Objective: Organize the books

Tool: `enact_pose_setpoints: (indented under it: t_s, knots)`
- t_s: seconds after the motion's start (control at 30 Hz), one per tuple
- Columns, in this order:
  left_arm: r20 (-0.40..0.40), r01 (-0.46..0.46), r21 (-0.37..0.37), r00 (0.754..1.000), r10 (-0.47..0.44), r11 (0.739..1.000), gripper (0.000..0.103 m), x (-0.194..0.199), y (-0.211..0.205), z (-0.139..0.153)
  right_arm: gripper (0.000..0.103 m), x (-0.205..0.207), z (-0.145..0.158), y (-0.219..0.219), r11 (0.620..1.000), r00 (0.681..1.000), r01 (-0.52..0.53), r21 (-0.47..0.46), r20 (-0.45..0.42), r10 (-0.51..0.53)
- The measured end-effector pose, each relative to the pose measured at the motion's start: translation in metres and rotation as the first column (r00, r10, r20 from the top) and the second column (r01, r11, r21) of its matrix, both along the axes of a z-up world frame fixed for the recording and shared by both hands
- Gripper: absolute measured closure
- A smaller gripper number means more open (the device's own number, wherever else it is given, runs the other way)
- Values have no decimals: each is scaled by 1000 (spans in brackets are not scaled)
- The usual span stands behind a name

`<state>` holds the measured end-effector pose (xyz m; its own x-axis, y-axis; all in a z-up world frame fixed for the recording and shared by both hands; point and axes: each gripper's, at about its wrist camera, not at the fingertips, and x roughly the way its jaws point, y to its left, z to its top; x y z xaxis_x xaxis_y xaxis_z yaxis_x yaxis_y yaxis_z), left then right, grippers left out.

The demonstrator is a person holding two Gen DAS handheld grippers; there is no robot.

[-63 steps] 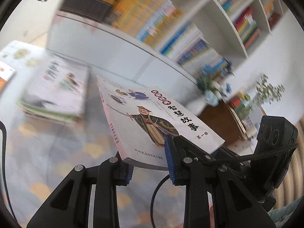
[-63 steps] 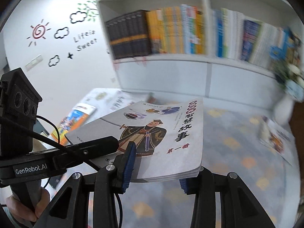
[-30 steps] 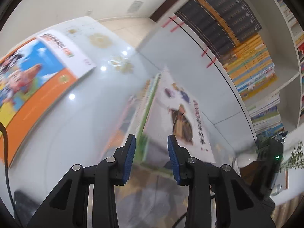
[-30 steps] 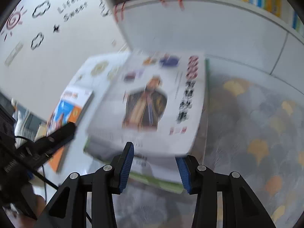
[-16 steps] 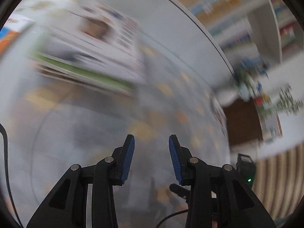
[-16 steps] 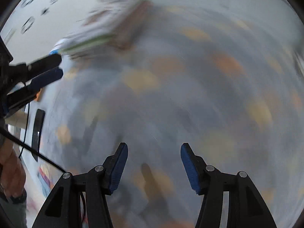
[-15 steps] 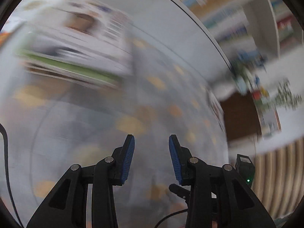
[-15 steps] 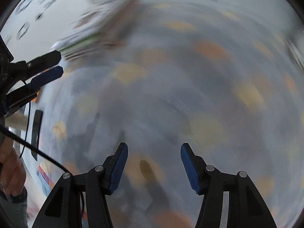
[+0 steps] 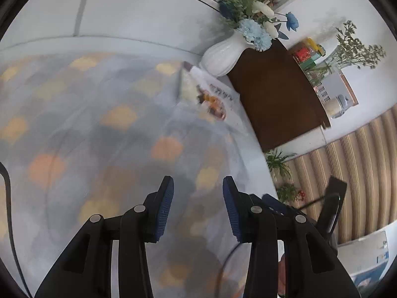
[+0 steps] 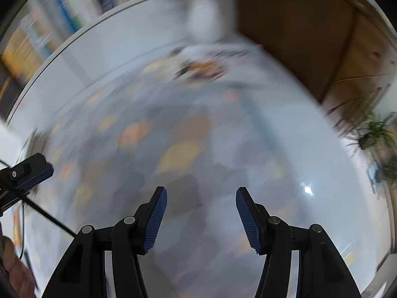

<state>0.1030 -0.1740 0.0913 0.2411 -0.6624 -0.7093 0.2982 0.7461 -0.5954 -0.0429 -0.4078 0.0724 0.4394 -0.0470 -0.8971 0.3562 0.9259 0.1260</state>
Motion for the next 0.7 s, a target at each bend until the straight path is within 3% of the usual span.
enact_pose_setpoints:
  t_s: [0.17, 0.27, 0.43, 0.6, 0.7]
  knots:
    - [24, 7, 14, 1000, -7, 1000, 64, 37, -62, 7, 47, 47, 3, -71, 995, 997, 71, -74, 35, -69]
    - [104, 16, 94, 994, -26, 995, 55, 48, -92, 13, 47, 61, -2, -105, 993, 992, 114, -34, 57, -112]
    - [177, -38, 222, 984, -2, 974, 53, 89, -116, -10, 47, 91, -11, -130, 992, 987, 128, 15, 97, -128]
    - [68, -91, 168, 994, 81, 982, 53, 139, -119, -47, 47, 124, -23, -139, 996, 987, 94, -1, 133, -93]
    - [51, -109, 166, 993, 102, 980, 53, 159, -126, -59, 47, 146, -30, -146, 997, 987, 83, 2, 141, -83]
